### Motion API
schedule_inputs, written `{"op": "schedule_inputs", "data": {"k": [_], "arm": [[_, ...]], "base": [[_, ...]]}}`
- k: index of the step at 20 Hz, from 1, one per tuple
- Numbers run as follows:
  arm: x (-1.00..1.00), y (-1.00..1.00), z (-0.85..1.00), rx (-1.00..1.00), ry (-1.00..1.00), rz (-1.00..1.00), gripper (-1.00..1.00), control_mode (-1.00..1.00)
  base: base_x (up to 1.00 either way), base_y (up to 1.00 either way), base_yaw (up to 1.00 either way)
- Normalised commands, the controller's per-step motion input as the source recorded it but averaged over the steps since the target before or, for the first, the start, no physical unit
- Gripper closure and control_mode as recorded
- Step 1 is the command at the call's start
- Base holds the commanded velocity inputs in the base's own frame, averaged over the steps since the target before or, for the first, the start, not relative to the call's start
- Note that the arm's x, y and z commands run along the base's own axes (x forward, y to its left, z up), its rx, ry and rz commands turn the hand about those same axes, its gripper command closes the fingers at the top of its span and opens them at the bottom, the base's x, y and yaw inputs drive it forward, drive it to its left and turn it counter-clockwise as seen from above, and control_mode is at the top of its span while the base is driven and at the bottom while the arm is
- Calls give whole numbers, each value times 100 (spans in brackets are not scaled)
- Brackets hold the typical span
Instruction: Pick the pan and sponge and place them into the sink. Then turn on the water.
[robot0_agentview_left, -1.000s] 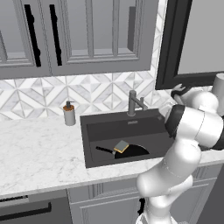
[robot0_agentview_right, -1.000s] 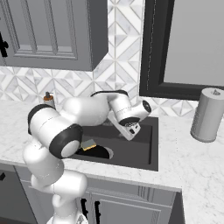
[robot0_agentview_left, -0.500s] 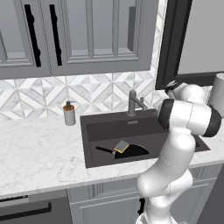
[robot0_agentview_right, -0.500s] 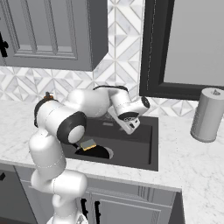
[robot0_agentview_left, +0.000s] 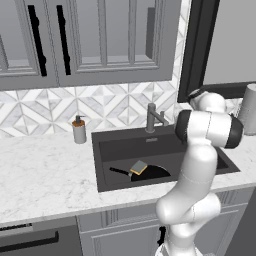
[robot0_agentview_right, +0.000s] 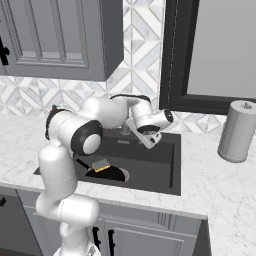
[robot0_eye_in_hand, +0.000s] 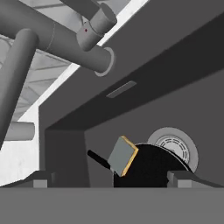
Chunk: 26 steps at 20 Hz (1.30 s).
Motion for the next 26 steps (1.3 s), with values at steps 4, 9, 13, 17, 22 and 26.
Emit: {"op": "schedule_inputs", "data": {"k": [4,9,13,17,22,26], "arm": [[26,0,0,0,-1,0,-100,-100],[22,0,0,0,0,0,-100,-100],[22,0,0,0,-2,0,-100,-100],[22,0,-2,0,-14,0,-100,-100],[25,0,0,0,-4,0,-100,-100],[22,0,0,0,0,0,-100,-100]], "base": [[0,0,0],[0,0,0],[0,0,0],[0,0,0],[0,0,0],[0,0,0]]}}
